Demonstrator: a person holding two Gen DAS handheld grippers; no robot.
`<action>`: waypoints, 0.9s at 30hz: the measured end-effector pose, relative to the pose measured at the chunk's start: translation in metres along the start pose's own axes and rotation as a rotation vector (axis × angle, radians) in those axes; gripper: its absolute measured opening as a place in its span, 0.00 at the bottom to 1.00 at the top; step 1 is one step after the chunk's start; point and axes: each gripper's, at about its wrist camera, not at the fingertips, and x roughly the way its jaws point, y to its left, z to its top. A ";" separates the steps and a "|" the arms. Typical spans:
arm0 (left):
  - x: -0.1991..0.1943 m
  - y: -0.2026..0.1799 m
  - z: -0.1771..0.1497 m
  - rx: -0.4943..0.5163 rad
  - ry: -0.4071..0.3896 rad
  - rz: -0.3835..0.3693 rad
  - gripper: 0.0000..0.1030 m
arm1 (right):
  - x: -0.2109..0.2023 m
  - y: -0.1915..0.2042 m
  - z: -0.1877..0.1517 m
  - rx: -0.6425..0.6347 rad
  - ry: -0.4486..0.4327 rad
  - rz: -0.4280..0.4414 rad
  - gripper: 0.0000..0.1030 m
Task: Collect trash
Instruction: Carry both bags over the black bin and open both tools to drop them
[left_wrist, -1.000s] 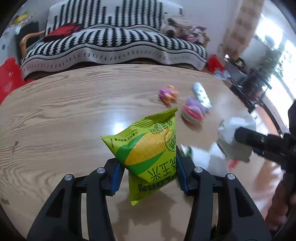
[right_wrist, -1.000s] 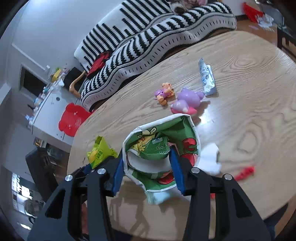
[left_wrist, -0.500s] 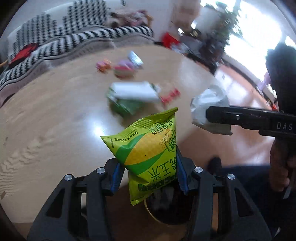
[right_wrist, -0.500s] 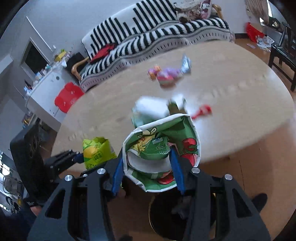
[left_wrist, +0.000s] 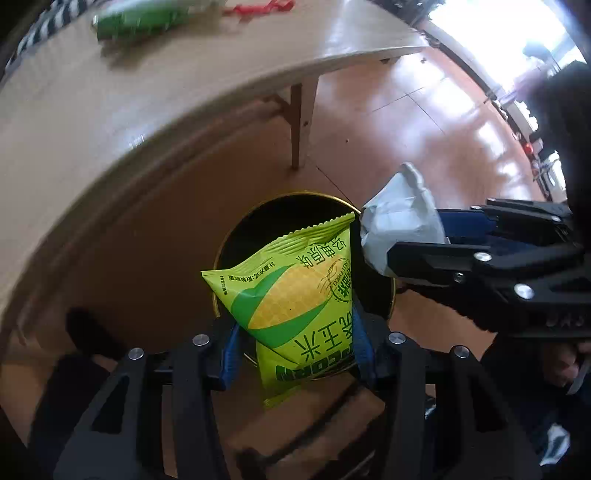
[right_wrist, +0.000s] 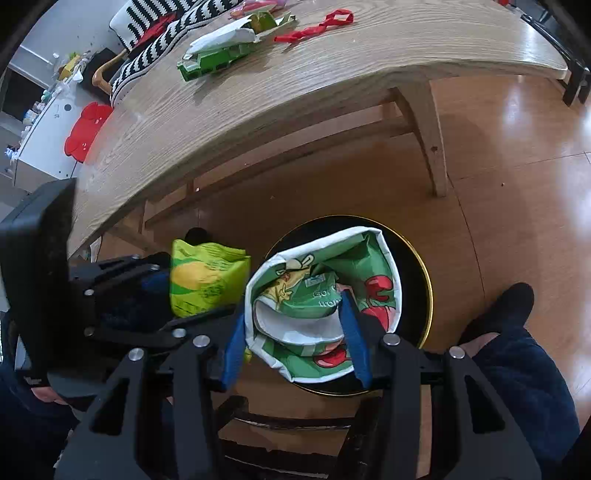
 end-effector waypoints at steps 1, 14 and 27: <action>0.002 0.002 0.002 -0.005 0.007 -0.001 0.47 | -0.001 -0.002 0.001 0.005 -0.004 0.000 0.46; 0.006 -0.008 0.002 0.008 0.009 0.013 0.47 | -0.002 -0.001 0.010 0.030 0.006 0.003 0.48; 0.005 -0.007 0.003 0.008 0.021 0.008 0.57 | -0.006 -0.006 0.009 0.068 -0.005 0.004 0.62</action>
